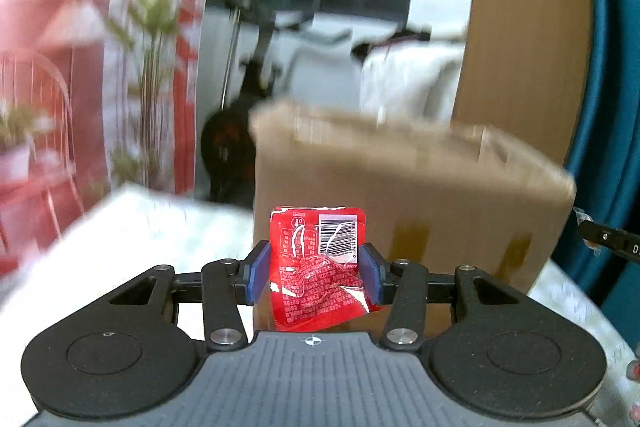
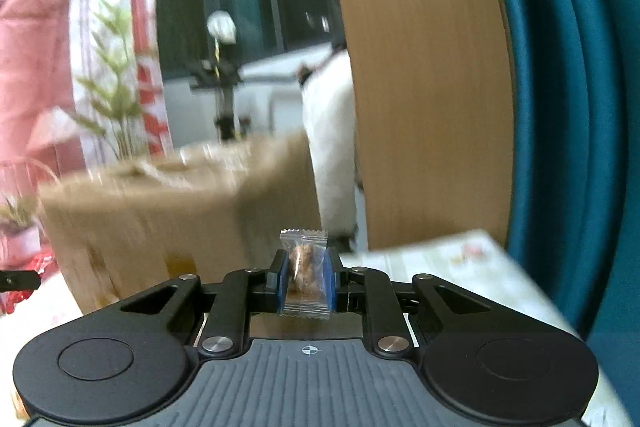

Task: Organize snacks
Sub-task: 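Carry both packets over the paper-lined box and open both grippers to drop them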

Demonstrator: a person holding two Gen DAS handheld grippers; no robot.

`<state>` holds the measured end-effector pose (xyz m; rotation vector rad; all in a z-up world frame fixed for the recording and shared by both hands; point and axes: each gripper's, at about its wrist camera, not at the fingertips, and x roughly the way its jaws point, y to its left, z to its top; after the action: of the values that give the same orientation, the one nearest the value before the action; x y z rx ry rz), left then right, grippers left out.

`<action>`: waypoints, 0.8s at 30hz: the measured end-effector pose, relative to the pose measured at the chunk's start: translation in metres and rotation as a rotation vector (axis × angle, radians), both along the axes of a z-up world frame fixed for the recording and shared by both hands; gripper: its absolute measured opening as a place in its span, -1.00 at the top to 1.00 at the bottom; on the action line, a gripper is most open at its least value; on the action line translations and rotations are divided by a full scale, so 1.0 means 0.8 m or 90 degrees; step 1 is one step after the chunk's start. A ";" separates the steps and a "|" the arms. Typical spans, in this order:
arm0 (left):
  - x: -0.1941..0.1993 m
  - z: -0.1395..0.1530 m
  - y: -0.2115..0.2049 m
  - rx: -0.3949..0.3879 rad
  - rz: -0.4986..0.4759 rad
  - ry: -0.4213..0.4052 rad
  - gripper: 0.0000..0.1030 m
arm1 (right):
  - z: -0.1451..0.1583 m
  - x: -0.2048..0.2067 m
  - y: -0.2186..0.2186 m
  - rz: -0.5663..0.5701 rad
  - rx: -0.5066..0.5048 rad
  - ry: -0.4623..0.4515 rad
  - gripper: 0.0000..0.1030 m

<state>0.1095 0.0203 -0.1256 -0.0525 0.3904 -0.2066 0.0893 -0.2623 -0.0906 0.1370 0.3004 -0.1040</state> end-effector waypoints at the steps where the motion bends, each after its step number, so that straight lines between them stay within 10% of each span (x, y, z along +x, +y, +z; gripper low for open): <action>1: 0.003 0.013 0.000 0.002 -0.005 -0.016 0.03 | 0.011 0.004 0.003 0.007 -0.006 -0.014 0.68; 10: 0.075 0.092 -0.045 -0.017 -0.089 -0.073 0.02 | 0.064 0.077 0.032 0.069 -0.039 -0.026 0.68; 24: 0.169 0.040 -0.124 -0.015 -0.222 0.068 -0.26 | 0.041 0.098 0.052 0.026 -0.016 0.032 0.35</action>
<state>0.2448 -0.0792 -0.0939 -0.0179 0.5022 -0.5547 0.1680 -0.2205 -0.0577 0.1038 0.3523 -0.0710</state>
